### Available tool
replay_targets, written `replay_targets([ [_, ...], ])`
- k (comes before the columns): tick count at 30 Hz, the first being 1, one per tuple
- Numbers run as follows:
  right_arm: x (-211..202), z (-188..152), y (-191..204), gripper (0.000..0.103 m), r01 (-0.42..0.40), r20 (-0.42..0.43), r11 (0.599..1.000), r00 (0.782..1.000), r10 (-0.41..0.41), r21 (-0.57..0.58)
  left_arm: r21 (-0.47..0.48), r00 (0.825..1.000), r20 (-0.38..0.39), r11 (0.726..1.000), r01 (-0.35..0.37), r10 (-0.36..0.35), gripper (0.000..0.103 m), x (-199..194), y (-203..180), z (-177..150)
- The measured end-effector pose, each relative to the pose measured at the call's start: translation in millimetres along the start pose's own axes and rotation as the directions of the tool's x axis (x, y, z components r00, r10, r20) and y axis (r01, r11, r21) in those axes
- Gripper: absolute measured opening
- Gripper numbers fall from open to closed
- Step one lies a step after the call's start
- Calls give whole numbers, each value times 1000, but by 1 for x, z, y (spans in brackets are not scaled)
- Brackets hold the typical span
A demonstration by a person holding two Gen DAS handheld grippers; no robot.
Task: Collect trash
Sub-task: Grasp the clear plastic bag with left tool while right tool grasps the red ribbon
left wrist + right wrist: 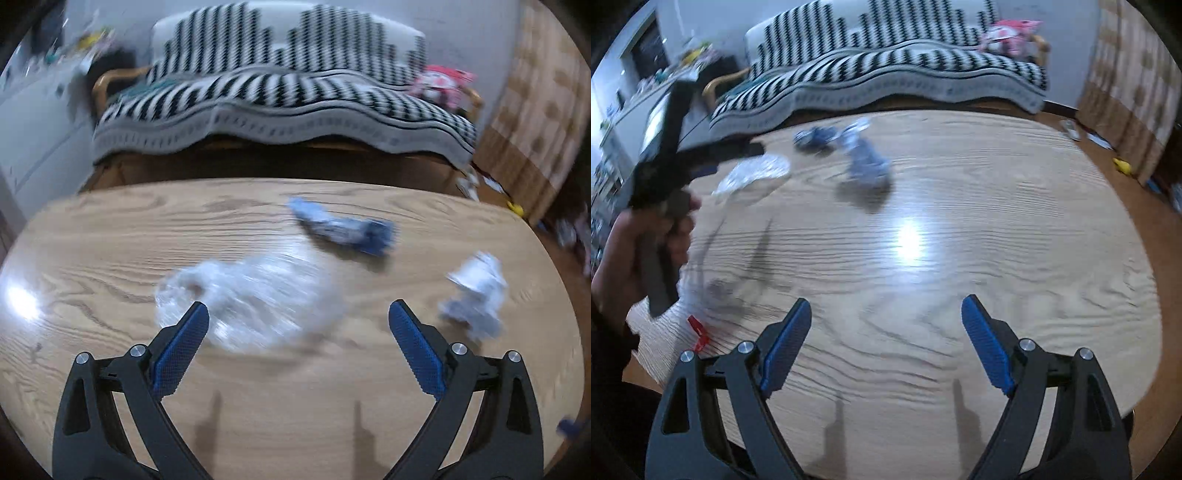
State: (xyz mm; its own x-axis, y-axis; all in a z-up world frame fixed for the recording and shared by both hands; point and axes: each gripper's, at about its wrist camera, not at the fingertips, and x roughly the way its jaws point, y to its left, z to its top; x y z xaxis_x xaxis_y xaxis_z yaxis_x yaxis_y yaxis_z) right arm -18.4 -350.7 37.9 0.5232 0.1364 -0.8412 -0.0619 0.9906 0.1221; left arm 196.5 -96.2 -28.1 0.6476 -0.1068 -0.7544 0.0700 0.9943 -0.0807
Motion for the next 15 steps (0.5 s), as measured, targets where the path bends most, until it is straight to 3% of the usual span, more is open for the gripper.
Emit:
replay_targets([
  [2,11,7,16,81,-17,-14,1000,1000,16,-17,-36,999,-26,999,-25,24,95,19,13,7],
  [6,28,13,43,81,-56,-35,997,998,54,-60,-50,997,-73,999,9,-12,92,48,21,20],
  [9,37,15,60,81,-82,-45,993,996,78,-88,-23,991,-128,999,34,-36,50,59,22,14],
  [11,42,17,74,81,-103,-51,989,994,98,-107,-13,992,-127,1000,23,-24,15,64,28,12],
  [15,48,17,95,81,-167,-78,977,984,158,-133,-28,991,-129,999,36,-40,4,56,40,6],
])
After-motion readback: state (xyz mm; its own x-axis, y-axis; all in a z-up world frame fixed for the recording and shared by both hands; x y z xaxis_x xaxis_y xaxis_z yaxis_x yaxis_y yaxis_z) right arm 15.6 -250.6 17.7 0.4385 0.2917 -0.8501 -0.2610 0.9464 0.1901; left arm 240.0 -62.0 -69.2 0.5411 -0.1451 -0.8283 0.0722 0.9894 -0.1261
